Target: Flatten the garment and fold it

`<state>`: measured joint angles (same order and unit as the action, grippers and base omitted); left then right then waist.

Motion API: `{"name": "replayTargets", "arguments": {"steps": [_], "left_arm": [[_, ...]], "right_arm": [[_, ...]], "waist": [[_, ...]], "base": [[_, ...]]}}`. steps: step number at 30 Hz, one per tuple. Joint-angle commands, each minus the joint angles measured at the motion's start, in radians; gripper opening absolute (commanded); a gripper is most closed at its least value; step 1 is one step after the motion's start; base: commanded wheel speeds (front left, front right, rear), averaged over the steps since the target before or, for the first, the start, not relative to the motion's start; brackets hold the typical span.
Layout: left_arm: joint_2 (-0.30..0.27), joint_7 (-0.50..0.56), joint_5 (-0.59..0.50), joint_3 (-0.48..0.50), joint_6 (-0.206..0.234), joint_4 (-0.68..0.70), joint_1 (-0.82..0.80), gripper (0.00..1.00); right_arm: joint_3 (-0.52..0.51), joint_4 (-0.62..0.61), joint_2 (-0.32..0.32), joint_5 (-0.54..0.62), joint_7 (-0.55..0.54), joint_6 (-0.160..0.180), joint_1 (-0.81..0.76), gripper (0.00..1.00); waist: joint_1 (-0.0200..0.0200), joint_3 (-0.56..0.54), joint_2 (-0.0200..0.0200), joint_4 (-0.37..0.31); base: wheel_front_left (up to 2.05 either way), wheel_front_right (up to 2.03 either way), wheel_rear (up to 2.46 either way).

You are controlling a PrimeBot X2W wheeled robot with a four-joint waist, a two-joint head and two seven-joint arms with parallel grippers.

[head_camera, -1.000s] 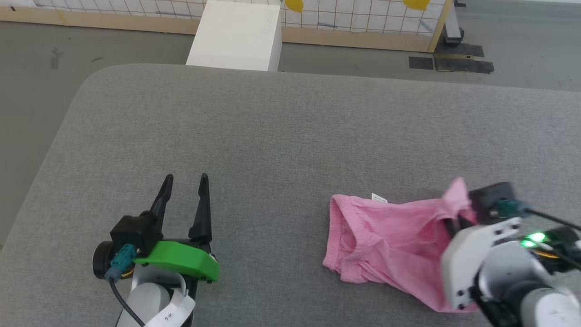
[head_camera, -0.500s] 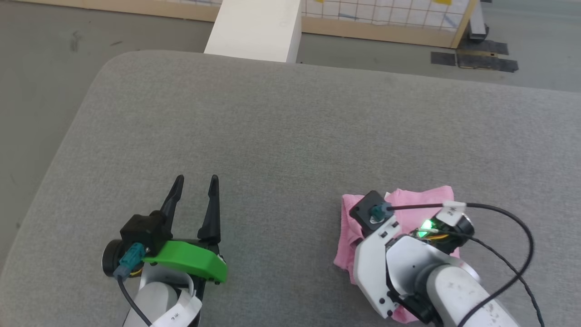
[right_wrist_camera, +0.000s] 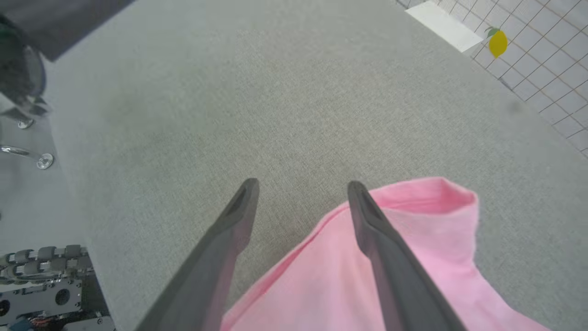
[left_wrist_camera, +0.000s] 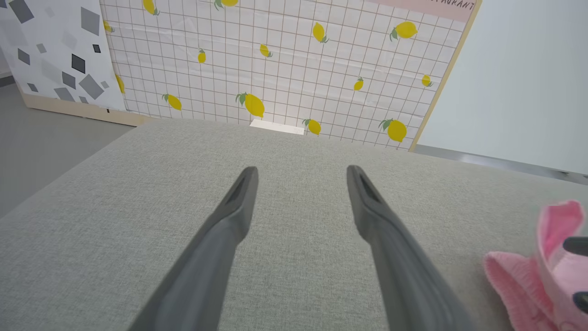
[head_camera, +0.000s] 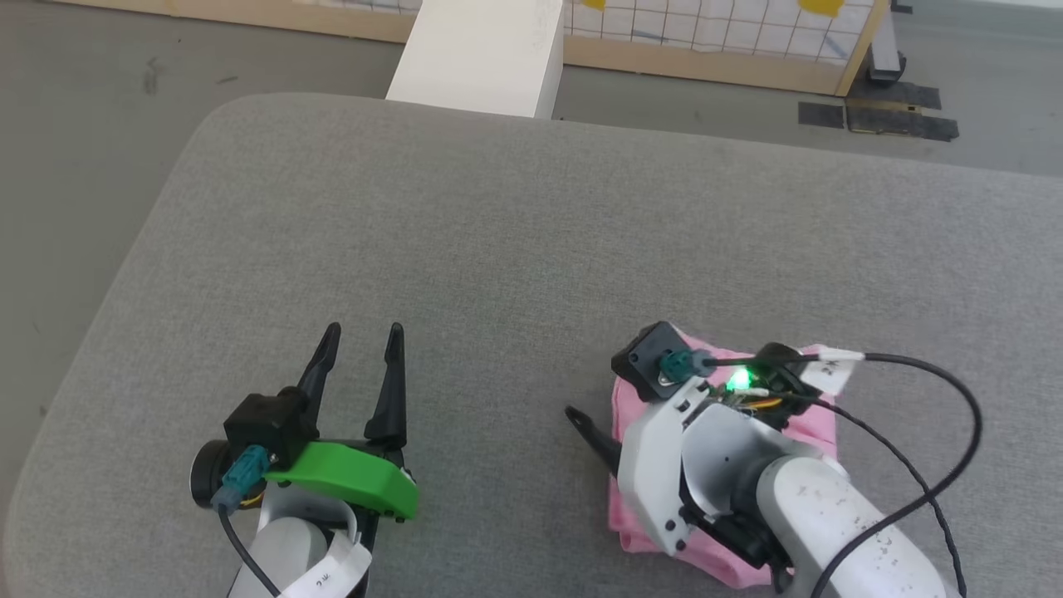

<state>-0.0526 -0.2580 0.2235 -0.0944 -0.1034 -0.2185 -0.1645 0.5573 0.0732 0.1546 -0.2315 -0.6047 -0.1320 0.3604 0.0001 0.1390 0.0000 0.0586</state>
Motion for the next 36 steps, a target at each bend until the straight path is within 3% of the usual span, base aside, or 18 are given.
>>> {"name": "replayTargets", "arguments": {"steps": [1, 5, 12, 19, 27, 36], "left_arm": [[0.002, -0.004, 0.007, 0.001, 0.004, -0.001, 0.003, 1.00], [0.002, -0.004, 0.006, 0.002, 0.002, -0.002, 0.008, 1.00], [0.002, -0.004, 0.003, 0.016, 0.002, 0.008, 0.021, 1.00], [0.002, -0.004, 0.002, 0.032, 0.005, 0.020, 0.030, 1.00], [0.002, -0.004, -0.002, 0.047, 0.010, 0.036, 0.033, 1.00], [0.002, -0.004, 0.003, 0.036, 0.012, 0.043, 0.027, 1.00]], "right_arm": [[-0.004, -0.020, 0.000, -0.018, 0.030, 0.001, 0.015, 1.00], [-0.075, -0.077, -0.010, -0.035, 0.137, 0.001, -0.009, 1.00], [-0.310, -0.159, -0.070, -0.041, 0.357, 0.001, -0.132, 1.00], [-0.538, -0.137, -0.103, -0.112, 0.495, 0.001, -0.262, 1.00], [-0.616, 0.015, -0.104, -0.270, 0.468, 0.001, -0.315, 1.00], [-0.597, 0.237, -0.104, -0.374, 0.296, 0.001, -0.269, 1.00]], "waist": [[-0.0001, -0.010, 0.0000, -0.009], [-0.0001, -0.028, 0.0000, -0.021], [-0.0001, -0.051, 0.0000, -0.050], [-0.0001, -0.066, 0.0000, -0.078], [-0.0001, -0.061, 0.0000, -0.097], [-0.0001, -0.039, 0.0000, -0.079]], "base": [[0.00, 0.00, 0.00], [0.00, 0.00, 0.00], [0.00, 0.00, 0.00], [0.00, 0.00, 0.00], [0.00, 0.00, 0.00], [0.00, 0.00, 0.00]]}}
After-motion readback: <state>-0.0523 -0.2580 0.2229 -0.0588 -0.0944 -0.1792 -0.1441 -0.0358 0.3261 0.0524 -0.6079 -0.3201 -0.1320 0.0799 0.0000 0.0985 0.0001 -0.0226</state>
